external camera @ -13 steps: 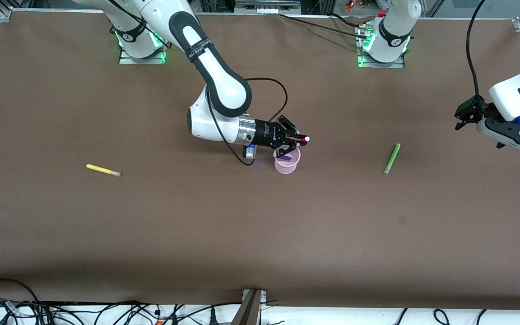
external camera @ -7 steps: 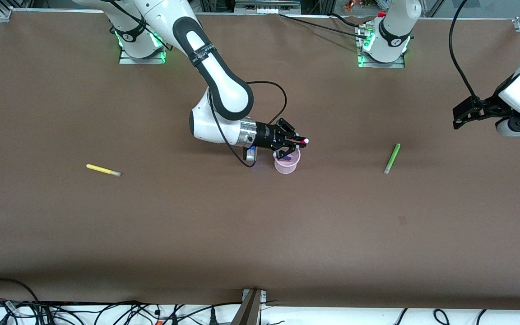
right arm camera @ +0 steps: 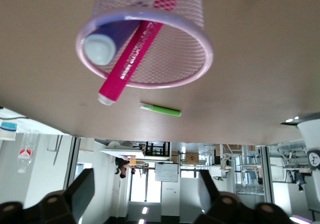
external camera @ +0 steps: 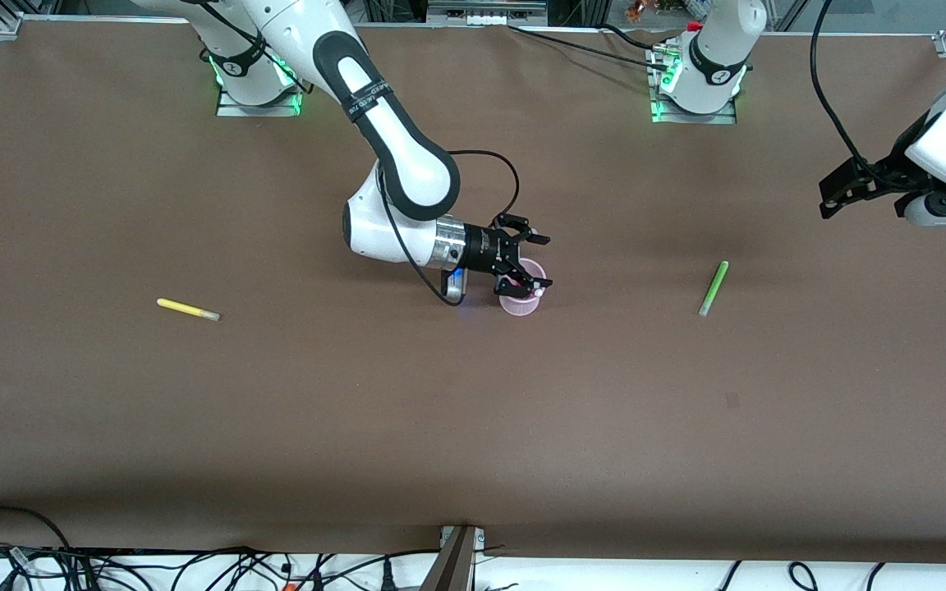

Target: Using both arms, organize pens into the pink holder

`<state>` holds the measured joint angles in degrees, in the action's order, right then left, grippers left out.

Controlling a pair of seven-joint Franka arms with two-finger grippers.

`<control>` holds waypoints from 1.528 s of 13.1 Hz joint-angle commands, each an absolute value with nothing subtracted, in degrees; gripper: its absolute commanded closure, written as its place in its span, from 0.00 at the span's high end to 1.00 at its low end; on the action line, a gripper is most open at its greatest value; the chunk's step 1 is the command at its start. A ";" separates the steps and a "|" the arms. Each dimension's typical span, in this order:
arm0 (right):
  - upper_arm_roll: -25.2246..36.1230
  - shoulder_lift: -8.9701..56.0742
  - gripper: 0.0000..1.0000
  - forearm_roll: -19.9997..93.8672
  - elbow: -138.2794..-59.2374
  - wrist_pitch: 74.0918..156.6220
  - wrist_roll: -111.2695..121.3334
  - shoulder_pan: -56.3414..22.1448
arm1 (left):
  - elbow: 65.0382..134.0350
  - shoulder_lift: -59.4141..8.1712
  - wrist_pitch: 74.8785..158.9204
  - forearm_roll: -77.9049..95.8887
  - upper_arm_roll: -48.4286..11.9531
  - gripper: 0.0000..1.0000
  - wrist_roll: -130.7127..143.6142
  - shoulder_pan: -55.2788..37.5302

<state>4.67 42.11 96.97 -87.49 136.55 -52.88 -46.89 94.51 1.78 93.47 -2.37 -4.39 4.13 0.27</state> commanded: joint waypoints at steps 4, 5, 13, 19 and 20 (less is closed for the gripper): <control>7.81 38.07 1.00 87.55 -87.88 136.32 -43.86 -47.11 | 95.80 2.37 94.04 -1.93 -1.05 1.00 1.23 -1.85; 9.56 35.88 1.00 86.58 -89.63 136.32 -43.86 -47.11 | 95.80 2.37 94.04 -2.02 -1.14 1.00 1.23 -1.85; 25.65 20.85 1.00 55.08 -93.52 113.16 -43.16 -47.11 | 95.80 2.37 92.81 -2.29 -1.93 1.00 1.14 -2.02; 38.65 10.74 1.00 37.99 -95.88 95.29 -24.12 -47.11 | 94.84 1.76 92.29 -2.02 -1.93 1.00 1.49 -1.93; 40.06 8.98 1.00 35.01 -96.93 93.97 -20.08 -47.11 | 94.22 1.50 91.76 -2.02 -1.93 1.00 1.49 -2.02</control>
